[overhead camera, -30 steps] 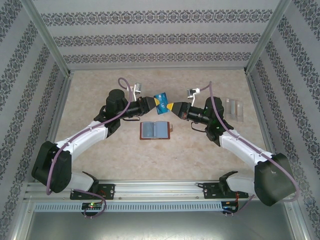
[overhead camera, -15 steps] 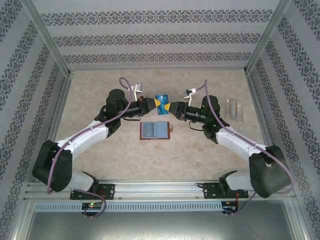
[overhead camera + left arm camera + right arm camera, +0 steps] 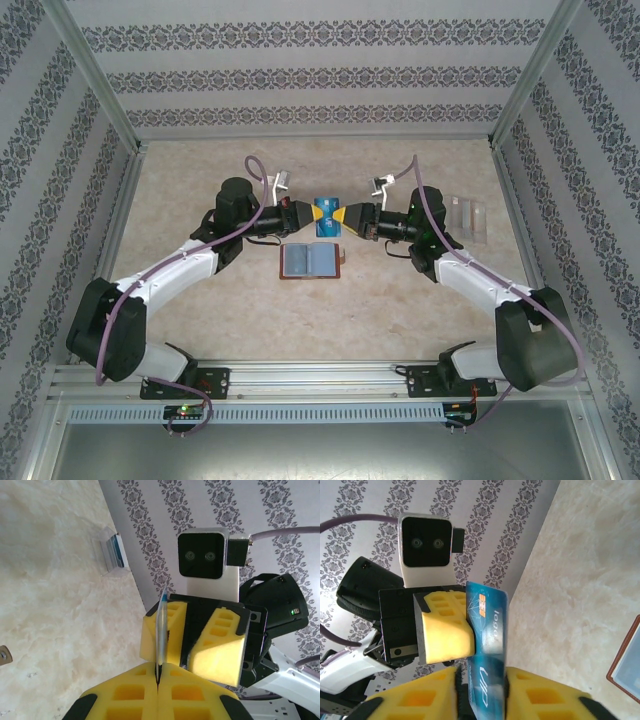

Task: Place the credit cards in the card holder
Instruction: Pick up the credit card from the storage box, then insert the credit card into the card slot.

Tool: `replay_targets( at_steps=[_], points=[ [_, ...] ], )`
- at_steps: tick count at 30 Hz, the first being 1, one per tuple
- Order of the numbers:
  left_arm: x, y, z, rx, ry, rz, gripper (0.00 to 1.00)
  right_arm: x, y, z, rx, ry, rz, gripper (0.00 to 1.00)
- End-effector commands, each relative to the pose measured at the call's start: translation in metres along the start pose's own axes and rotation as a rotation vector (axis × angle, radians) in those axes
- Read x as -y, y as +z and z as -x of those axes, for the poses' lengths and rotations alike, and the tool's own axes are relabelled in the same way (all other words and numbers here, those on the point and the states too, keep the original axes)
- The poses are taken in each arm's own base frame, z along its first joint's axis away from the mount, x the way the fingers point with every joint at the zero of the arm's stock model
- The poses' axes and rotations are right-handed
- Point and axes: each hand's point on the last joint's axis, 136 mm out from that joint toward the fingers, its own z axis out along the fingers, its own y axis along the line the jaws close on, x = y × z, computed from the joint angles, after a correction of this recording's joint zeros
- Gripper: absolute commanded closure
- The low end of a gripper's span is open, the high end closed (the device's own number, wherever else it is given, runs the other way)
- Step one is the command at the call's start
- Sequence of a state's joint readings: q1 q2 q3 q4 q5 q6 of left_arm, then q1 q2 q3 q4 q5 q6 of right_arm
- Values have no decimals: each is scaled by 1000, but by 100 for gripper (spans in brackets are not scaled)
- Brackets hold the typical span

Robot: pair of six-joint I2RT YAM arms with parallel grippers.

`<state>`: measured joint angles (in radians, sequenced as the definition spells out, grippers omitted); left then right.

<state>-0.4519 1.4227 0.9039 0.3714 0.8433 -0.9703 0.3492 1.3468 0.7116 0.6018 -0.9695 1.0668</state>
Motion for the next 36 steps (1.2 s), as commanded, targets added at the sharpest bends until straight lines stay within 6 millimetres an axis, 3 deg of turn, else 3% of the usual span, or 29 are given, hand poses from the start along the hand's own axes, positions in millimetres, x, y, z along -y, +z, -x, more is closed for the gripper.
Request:
replay_targets(
  at_steps=[1,7,11,14,17,23,27,36],
  points=[
    [4,4,-5,-46,36,2,100,-16,2,-1,-49,-70,58,77],
    [-1,4,-8,-71,38,39,98,-11,4,-2,-63,-64,55,94],
    [-19,2,-8,-67,36,122,60,10,5,-6,-66,-19,14,95],
    [-59,-4,-11,-57,-14,253,52,47,3,-16,-89,51,-49,97],
    [-100,-15,-18,-36,-76,345,49,88,1,-26,-95,134,-114,98],
    [-153,-46,-39,-51,-62,595,46,142,23,-51,-126,233,-232,97],
    [-176,-57,-49,-67,-42,687,46,163,34,-54,-119,248,-276,97],
    [-217,-50,-64,-108,-75,791,49,189,51,-62,-126,241,-366,100]
  ],
)
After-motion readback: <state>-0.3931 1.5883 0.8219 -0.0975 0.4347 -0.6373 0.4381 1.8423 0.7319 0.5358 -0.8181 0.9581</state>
